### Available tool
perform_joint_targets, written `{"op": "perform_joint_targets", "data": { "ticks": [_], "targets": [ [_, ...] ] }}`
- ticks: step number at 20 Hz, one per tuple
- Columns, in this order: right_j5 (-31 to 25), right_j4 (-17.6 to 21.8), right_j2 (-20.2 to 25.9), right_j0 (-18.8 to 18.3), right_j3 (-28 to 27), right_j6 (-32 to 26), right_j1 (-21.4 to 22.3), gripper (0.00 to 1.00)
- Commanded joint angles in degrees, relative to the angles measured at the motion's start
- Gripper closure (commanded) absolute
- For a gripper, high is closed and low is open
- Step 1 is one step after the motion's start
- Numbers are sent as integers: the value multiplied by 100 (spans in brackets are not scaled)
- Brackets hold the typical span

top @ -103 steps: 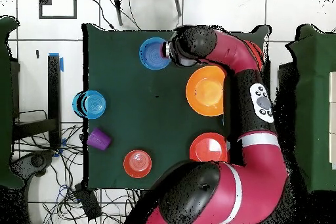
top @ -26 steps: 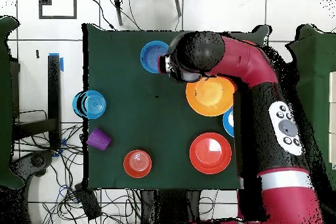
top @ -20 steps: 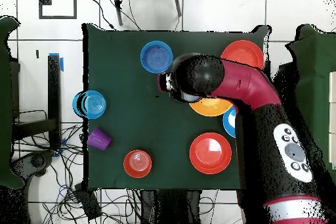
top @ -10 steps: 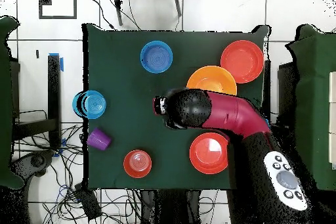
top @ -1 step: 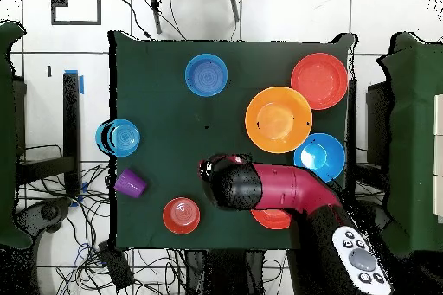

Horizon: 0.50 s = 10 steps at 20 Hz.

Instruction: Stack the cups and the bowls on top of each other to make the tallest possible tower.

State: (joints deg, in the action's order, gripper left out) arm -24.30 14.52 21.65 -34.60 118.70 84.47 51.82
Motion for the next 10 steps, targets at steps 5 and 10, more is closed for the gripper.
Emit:
{"op": "perform_joint_targets", "data": {
  "ticks": [5, 10],
  "targets": [
    [695, 1176, -292, -783, 898, 38, -427, 0],
    [929, 1825, -235, -1693, 1075, -209, -522, 0]
  ]
}}
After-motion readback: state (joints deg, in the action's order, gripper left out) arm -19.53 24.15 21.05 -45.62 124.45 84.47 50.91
